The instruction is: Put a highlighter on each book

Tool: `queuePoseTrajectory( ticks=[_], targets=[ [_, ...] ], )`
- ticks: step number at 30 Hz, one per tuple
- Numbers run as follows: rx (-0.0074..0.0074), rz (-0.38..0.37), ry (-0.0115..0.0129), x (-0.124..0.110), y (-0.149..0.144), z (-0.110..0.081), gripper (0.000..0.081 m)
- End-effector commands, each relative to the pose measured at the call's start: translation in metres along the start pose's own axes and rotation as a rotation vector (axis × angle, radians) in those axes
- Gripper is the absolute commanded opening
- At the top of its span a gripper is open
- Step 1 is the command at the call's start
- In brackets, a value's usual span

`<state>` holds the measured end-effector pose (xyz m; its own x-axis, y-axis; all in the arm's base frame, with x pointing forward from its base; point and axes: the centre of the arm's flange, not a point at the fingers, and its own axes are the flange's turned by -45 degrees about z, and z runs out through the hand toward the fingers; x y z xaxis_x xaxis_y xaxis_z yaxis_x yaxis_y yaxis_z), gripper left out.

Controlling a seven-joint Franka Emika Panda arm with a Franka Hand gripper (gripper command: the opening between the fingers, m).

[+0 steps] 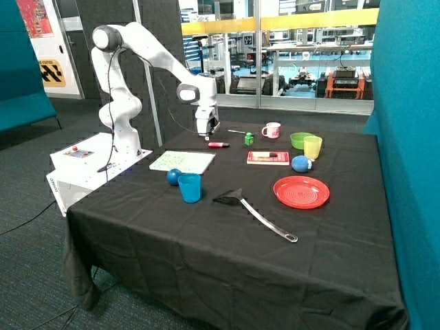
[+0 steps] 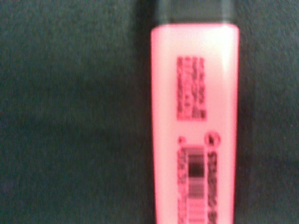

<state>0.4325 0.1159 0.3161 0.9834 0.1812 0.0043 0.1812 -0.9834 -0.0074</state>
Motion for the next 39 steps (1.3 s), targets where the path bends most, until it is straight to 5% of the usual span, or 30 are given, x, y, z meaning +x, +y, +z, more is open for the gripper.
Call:
queuePoseTrajectory(
  ticks=[1, 39],
  targets=[
    [-0.0075, 0.004, -0.0043, 0.014, -0.005, 0.009, 0.0605],
    [-0.0074, -0.036, -0.0044, 0.049, -0.019, 0.031, 0.0522]
  ],
)
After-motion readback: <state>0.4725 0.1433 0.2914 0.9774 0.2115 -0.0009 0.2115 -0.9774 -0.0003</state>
